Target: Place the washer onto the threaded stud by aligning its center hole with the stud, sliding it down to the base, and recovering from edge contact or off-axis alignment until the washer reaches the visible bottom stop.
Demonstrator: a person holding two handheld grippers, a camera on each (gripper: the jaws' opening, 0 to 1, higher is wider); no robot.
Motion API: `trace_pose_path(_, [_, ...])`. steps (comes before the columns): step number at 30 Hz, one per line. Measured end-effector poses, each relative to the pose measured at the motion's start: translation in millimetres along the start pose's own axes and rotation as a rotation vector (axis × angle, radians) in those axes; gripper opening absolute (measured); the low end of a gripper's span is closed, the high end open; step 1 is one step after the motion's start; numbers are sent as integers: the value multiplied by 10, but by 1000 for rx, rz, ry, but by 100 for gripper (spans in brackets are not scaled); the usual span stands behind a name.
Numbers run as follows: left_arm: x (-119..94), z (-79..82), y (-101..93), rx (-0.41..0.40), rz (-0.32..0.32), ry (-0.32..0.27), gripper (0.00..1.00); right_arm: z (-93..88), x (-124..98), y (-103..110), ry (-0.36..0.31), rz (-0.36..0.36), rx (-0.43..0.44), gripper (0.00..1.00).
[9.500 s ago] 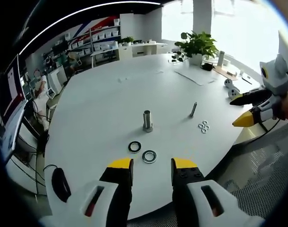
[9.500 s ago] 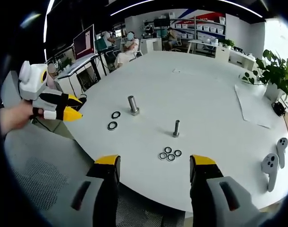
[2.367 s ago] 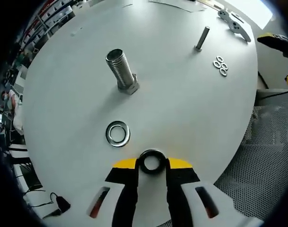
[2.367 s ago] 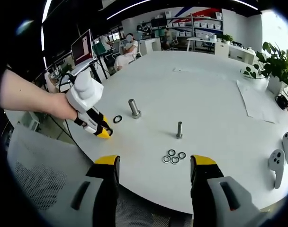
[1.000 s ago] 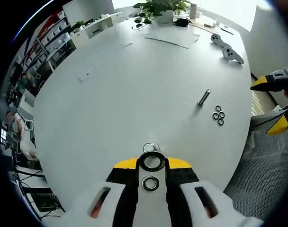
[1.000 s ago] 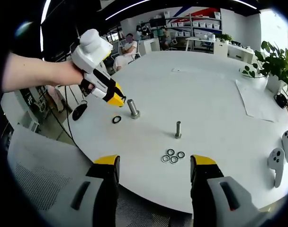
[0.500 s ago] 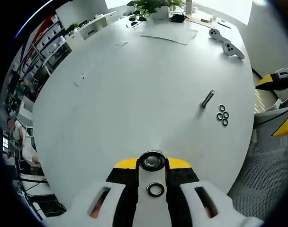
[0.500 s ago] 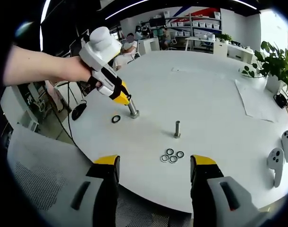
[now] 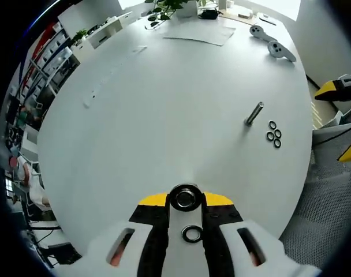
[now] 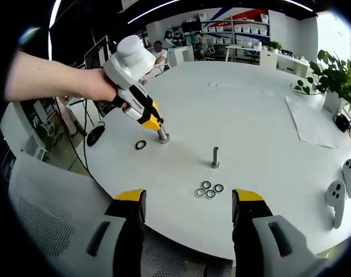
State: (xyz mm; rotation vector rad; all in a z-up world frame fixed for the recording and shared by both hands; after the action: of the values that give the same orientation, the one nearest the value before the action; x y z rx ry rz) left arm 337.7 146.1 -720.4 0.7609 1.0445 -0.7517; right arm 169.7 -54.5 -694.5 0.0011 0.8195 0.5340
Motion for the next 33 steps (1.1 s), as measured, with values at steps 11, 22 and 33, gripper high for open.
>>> trace_pose_path(11, [34, 113, 71, 55, -67, 95, 19, -10, 9, 4, 9, -2, -13, 63])
trace_pose_path(22, [249, 186, 29, 128, -88, 109, 17, -20, 2, -9, 14, -14, -12, 63])
trace_pose_path(33, [329, 75, 47, 101, -51, 71, 0, -15, -4, -39, 12, -31, -20, 64])
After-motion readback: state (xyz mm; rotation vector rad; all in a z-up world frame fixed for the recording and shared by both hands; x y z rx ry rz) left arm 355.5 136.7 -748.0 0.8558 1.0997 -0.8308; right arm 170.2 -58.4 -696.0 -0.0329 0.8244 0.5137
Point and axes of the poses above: the point that each gripper's makers call its tool centre point, and the gripper's own axes: x roughly forward along the fingers, y roughly to its left, z roughly out of its top, the point moved 9 cm from there along -x, roughly backward along the fingers, and after that the axes turned 4 degrees about z, right-handed, at the moved point
